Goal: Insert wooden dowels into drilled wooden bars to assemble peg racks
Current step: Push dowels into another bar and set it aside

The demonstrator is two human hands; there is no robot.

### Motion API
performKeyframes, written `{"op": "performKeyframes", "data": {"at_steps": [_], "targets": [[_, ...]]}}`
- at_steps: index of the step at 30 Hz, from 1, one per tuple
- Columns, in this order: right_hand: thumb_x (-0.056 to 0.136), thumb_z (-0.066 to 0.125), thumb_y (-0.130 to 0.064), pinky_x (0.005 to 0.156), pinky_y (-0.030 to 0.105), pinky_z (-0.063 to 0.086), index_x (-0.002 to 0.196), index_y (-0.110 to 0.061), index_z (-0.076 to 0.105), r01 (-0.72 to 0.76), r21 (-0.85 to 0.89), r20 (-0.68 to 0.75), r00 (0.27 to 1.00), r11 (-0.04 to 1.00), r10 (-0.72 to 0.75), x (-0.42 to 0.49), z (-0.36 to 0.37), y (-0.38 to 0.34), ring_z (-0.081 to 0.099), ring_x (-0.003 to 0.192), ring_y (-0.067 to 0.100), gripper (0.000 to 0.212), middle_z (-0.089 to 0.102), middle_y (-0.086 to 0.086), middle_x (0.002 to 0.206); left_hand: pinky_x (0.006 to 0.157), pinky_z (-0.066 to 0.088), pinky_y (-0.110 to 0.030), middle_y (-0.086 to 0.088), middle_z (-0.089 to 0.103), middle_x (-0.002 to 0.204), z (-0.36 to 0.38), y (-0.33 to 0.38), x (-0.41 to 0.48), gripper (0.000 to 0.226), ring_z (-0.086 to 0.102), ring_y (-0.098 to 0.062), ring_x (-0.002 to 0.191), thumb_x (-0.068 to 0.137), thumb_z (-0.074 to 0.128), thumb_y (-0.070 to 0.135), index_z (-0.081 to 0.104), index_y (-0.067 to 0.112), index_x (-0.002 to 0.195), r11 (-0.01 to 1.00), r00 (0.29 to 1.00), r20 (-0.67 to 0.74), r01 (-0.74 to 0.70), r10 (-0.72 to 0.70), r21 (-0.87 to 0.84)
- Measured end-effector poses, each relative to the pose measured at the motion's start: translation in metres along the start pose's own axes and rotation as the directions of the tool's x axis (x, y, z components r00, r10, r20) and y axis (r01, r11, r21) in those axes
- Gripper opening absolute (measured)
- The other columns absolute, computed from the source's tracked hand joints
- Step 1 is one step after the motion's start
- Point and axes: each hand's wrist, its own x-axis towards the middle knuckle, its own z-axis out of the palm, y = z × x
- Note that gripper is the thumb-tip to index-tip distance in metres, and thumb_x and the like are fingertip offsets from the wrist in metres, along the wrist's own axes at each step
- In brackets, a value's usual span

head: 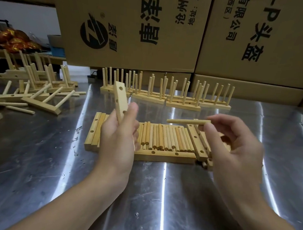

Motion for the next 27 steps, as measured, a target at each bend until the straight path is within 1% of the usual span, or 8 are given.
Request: {"op": "performKeyframes", "data": {"at_steps": [3,7,11,13,16,19,23,27], "targets": [[0.101,0.068,-0.017,0.099,0.057,0.057,0.107,-0.021,0.076,-0.272,0.263,0.029,0.961,0.926,0.274,0.0000,0.0013,-0.0003,0.077,0.098,0.022,0.011,0.081,0.004,0.098,0.045,0.037,-0.022,0.008,0.047,0.064,0.0003,-0.0015,-0.0007,0.007,0.044,-0.009,0.055,0.100,0.070,0.022,0.068,0.021,0.107,0.993,0.993,0.084,0.092,-0.085,-0.078],[0.094,0.071,-0.026,0.089,0.036,0.054,0.105,-0.025,0.080,-0.348,0.345,0.095,0.937,0.872,0.337,0.0008,0.0041,0.0017,0.077,0.099,0.013,0.014,0.082,0.003,0.101,0.043,0.034,-0.022,0.003,0.045,0.065,0.0009,-0.0020,-0.0015,0.020,0.040,-0.010,0.050,0.096,0.075,0.019,0.072,0.015,0.114,0.982,0.973,0.190,0.153,-0.130,-0.110],[0.087,0.072,-0.035,0.078,0.019,0.056,0.105,-0.033,0.080,-0.309,0.369,0.124,0.951,0.876,0.283,0.0021,0.0047,0.0054,0.077,0.102,0.011,0.019,0.082,0.002,0.103,0.043,0.031,-0.022,-0.002,0.045,0.068,0.0016,-0.0005,-0.0040,0.014,0.036,-0.011,0.048,0.084,0.081,0.025,0.080,0.022,0.097,0.979,0.957,0.264,0.159,-0.121,-0.126],[0.090,0.071,-0.034,0.086,0.026,0.056,0.107,-0.034,0.079,-0.287,0.356,0.126,0.958,0.889,0.259,0.0026,0.0050,0.0059,0.077,0.105,0.014,0.019,0.082,0.002,0.104,0.043,0.031,-0.023,-0.010,0.044,0.072,0.0020,0.0005,-0.0044,0.007,0.035,-0.012,0.047,0.082,0.082,0.026,0.081,0.026,0.089,0.982,0.957,0.269,0.149,-0.112,-0.119],[0.098,0.070,-0.026,0.098,0.051,0.055,0.112,-0.031,0.078,-0.263,0.342,0.121,0.964,0.902,0.235,0.0019,0.0041,0.0049,0.077,0.107,0.022,0.017,0.081,0.004,0.107,0.043,0.031,-0.022,-0.012,0.051,0.086,0.0026,0.0014,-0.0043,0.015,0.034,-0.011,0.045,0.074,0.084,0.032,0.082,0.027,0.088,0.984,0.956,0.276,0.134,-0.097,-0.118],[0.101,0.069,-0.018,0.100,0.056,0.056,0.112,-0.032,0.077,-0.233,0.310,0.115,0.972,0.922,0.207,0.0015,0.0024,0.0034,0.076,0.107,0.022,0.019,0.080,0.003,0.107,0.043,0.031,-0.022,-0.012,0.054,0.096,0.0018,0.0024,-0.0041,0.022,0.034,-0.010,0.046,0.070,0.085,0.035,0.082,0.026,0.089,0.985,0.956,0.280,0.125,-0.087,-0.119],[0.100,0.073,-0.022,0.092,0.045,0.059,0.110,-0.032,0.075,-0.166,0.242,0.151,0.980,0.956,0.132,0.0014,-0.0017,0.0007,0.073,0.106,0.017,0.014,0.077,-0.002,0.105,0.043,0.033,-0.022,-0.013,0.055,0.092,0.0006,0.0006,-0.0033,0.022,0.035,-0.010,0.047,0.075,0.083,0.033,0.082,0.021,0.094,0.988,0.955,0.284,0.121,-0.091,-0.092],[0.098,0.073,-0.044,0.069,0.016,0.048,0.106,-0.037,0.070,0.100,-0.106,0.296,0.953,0.989,-0.064,0.0013,-0.0032,-0.0036,0.066,0.085,0.013,0.011,0.068,-0.013,0.088,0.045,0.037,-0.022,-0.003,0.050,0.066,-0.0005,-0.0013,-0.0081,0.011,0.042,-0.010,0.051,0.088,0.077,0.030,0.080,0.022,0.096,0.995,0.916,0.396,0.028,-0.063,0.093]]}}
